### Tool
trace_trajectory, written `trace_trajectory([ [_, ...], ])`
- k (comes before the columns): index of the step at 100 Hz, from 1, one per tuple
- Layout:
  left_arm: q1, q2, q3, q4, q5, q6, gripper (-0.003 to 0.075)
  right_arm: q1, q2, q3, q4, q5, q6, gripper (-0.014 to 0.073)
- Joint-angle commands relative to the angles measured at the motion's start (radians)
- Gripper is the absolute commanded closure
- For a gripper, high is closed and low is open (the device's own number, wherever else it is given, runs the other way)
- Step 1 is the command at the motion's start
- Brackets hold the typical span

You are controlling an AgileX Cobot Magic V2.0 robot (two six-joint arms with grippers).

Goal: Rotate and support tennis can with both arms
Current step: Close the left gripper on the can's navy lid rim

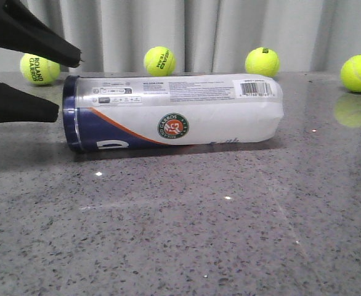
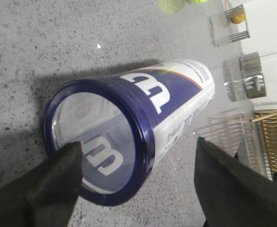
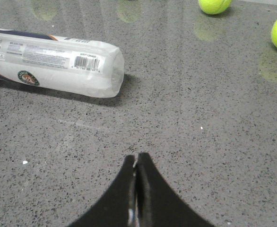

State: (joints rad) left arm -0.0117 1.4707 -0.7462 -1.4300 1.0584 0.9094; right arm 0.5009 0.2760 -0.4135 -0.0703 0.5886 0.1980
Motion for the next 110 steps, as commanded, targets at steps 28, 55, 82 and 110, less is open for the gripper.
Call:
trace_trajectory([
  [28,-0.049,0.026,-0.063,-0.121,0.059,0.061,0.0238,-0.009,0.008,-0.024,-0.017,-0.082,-0.002,0.0661],
  [55,-0.129,0.124,-0.114,-0.167,0.074,0.061,0.0238,-0.009,0.008,-0.024,-0.017,-0.082,-0.002,0.0661],
  [82,-0.163,0.177,-0.158,-0.188,0.119,0.063,0.0248,-0.009,0.008,-0.024,-0.017,-0.082,-0.002,0.0661],
  [110,-0.163,0.179,-0.158,-0.188,0.119,0.063,0.0477,-0.009,0.008,-0.024,-0.017,-0.082,-0.002,0.0661],
])
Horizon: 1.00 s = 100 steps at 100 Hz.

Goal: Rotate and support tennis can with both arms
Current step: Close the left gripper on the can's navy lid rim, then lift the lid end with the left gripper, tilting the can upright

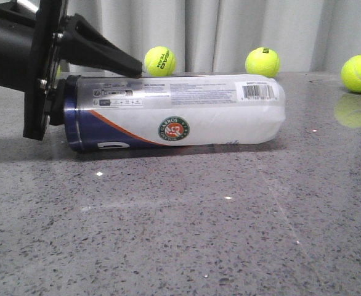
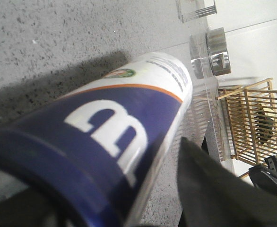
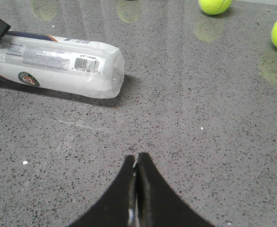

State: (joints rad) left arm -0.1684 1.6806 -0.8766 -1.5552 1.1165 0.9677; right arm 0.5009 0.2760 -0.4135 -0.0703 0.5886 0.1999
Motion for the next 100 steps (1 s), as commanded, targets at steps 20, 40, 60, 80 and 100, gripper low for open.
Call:
trace_trajectory([
  [20,-0.007,-0.031,-0.028,-0.063,0.058,0.005,0.0694,-0.009,0.008,-0.024,-0.017,-0.082,-0.004,0.0661],
  [40,-0.007,-0.031,-0.028,-0.083,0.062,0.005,0.0740,-0.009,0.008,-0.024,-0.017,-0.082,-0.004,0.0661],
  [60,-0.007,-0.031,-0.028,-0.095,0.073,0.029,0.0740,-0.009,0.008,-0.024,-0.017,-0.082,-0.004,0.0661],
  [80,-0.004,-0.062,-0.040,-0.208,0.168,0.077,0.0740,-0.009,0.008,-0.024,-0.017,-0.082,-0.004,0.0661],
  [100,-0.004,-0.175,-0.184,-0.062,0.151,0.037,0.0740,-0.009,0.008,-0.024,-0.017,-0.082,-0.004,0.0661],
])
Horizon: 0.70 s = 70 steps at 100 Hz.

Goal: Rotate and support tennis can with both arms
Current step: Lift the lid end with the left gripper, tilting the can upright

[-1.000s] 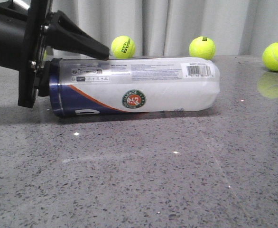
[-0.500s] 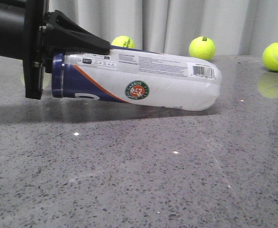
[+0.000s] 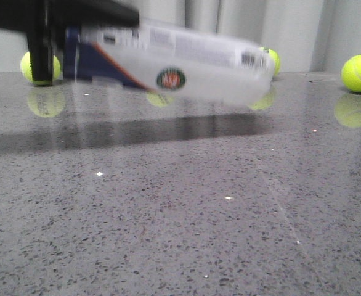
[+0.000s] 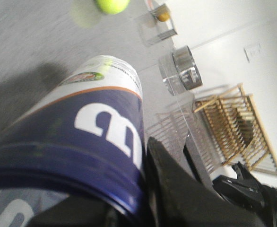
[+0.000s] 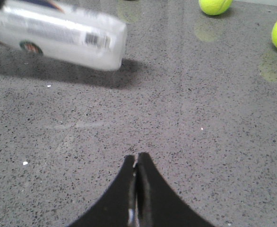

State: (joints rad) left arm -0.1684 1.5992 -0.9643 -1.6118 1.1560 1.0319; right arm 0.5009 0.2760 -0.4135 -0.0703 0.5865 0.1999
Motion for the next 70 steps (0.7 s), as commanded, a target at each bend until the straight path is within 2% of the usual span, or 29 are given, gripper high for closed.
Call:
trace_trajectory([
  [1,-0.004,-0.098,-0.104,0.010,0.112,-0.033,0.0740,-0.009,0.008,-0.024,-0.017,-0.080,-0.004,0.0661],
  [14,-0.004,-0.154,-0.270,0.191,0.112,-0.172,0.0740,-0.009,0.008,-0.024,-0.017,-0.080,-0.004,0.0661],
  [31,-0.011,-0.188,-0.522,0.609,0.127,-0.443,0.0740,-0.009,0.008,-0.024,-0.017,-0.080,-0.004,0.0661],
  [40,-0.026,-0.202,-0.608,0.785,0.127,-0.534,0.0740,-0.009,0.008,-0.024,-0.017,-0.080,-0.004,0.0661],
  [53,-0.072,-0.229,-0.663,0.962,0.125,-0.620,0.0740,-0.009,0.008,-0.024,-0.017,-0.080,-0.004,0.0661],
  [70,-0.202,-0.247,-0.663,1.210,0.125,-0.705,0.0740,-0.009,0.008,-0.024,-0.017,-0.080,-0.004,0.0661],
])
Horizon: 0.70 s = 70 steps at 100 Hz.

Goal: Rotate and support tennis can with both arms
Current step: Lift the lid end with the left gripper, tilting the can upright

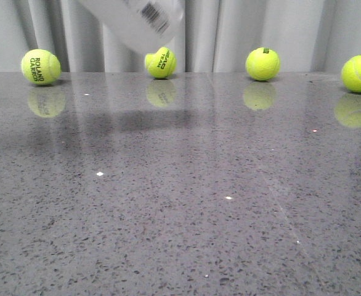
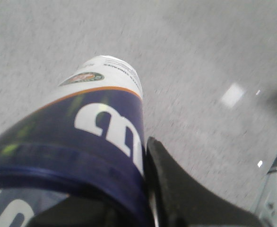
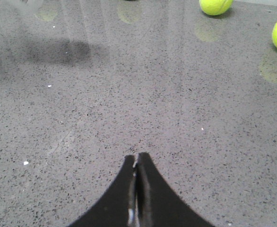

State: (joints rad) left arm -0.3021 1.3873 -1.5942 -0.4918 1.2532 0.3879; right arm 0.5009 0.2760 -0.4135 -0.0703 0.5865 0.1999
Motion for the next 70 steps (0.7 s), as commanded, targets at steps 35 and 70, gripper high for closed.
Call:
trace_trajectory([
  [35,-0.242,-0.013,0.038,0.205,0.028,-0.064,0.0740,-0.009,0.008,-0.024,-0.017,-0.080,-0.004,0.0661],
  [70,-0.242,0.078,0.039,0.201,0.028,-0.064,0.0687,-0.009,0.008,-0.024,-0.017,-0.080,-0.004,0.0661],
])
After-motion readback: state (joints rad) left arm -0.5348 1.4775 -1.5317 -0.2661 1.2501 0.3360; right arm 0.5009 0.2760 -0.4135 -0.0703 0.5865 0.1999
